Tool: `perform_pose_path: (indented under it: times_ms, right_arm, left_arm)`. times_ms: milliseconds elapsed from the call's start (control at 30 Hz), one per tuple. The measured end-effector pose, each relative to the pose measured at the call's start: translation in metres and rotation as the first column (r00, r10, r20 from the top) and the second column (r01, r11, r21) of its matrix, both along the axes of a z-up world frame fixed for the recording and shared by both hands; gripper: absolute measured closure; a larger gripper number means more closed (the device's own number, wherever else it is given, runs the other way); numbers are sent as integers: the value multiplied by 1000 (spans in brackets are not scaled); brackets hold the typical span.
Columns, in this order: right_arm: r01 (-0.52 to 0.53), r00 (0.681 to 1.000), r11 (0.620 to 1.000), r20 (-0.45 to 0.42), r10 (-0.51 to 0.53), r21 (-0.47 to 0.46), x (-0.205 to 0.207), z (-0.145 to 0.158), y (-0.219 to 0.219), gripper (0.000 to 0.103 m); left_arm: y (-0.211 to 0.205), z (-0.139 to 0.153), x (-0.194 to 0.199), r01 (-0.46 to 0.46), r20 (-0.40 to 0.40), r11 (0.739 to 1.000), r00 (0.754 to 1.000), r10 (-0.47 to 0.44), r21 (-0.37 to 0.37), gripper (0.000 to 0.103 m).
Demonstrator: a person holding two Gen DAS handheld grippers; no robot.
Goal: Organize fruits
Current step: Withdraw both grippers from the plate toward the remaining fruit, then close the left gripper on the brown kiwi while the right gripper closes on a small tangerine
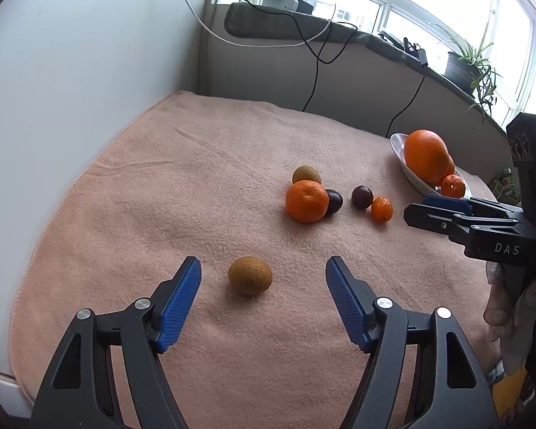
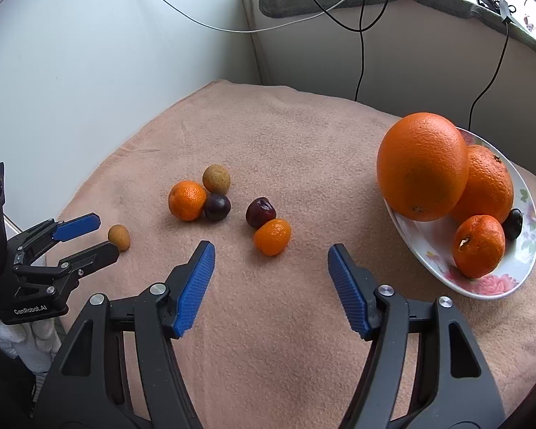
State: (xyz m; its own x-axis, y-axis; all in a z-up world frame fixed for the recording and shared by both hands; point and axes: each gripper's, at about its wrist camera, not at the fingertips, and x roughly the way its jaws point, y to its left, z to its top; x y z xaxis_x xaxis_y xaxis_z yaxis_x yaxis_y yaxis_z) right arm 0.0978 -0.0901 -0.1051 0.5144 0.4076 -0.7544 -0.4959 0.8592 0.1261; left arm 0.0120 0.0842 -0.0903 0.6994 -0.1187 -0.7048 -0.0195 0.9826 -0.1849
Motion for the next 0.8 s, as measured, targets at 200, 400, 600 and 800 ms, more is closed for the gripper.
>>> perform_pose_path:
  times_ms: [200,400,600,800]
  right_arm:
    - [-7,1000,1000,-20,6,-29,8,-9,7,46]
    - [-6,1000,999,-29,4,-51,16,-15,14,51]
    - [-9,999,997,-39,6,-81,26,-23,21,58]
    - [-11,1000,994,-30,7,-110,30,-26,26,64]
  left_arm:
    - [9,-6,6,-15,-15,1000,1000,15,-14,44]
    - [10,-14,10,-8,-40,1000,999,7,-25,55]
    - [12,-17,11,-11,-46,1000,999,10,-22,64]
    - [11,-18,13,-6,-44,1000,999,5,-17,73]
